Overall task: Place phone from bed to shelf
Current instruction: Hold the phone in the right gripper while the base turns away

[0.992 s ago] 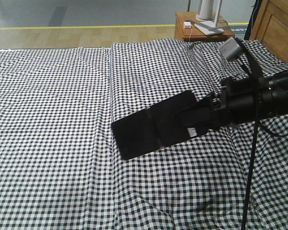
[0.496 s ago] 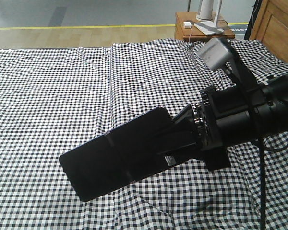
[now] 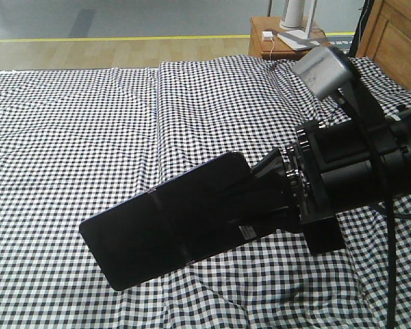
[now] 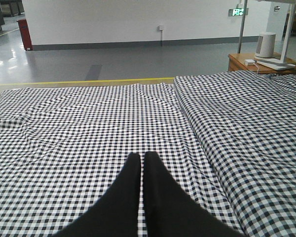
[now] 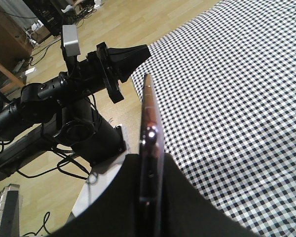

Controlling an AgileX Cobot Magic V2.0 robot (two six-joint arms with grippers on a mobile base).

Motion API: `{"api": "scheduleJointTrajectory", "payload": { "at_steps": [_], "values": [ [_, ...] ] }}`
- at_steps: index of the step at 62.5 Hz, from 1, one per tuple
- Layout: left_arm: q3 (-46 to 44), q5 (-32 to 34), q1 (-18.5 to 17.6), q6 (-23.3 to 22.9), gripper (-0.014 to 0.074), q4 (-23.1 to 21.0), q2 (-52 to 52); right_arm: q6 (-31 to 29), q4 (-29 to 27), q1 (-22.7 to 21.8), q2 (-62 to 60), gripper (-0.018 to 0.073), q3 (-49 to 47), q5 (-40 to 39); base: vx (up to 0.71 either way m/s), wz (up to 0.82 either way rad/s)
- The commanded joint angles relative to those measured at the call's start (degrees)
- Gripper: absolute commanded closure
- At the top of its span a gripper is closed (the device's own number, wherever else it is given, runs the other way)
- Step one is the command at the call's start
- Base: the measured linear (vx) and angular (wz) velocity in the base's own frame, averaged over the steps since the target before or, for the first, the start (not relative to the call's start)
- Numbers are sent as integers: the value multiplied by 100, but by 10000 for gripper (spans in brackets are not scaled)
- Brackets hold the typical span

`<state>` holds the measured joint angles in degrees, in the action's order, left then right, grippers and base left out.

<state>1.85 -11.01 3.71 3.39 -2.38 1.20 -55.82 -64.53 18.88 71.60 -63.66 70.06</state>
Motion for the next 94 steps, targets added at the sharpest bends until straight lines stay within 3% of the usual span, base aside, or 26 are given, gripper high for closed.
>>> {"api": "scheduleJointTrajectory", "payload": {
  "at_steps": [1,94],
  "values": [
    [41,424,-14,0,595,-54,39,-35,-519,5,-152,561,-145,373,0,0],
    [41,424,-14,0,595,-54,39,-57,-518,5,-152,561,-145,365,-1,2]
  ]
}}
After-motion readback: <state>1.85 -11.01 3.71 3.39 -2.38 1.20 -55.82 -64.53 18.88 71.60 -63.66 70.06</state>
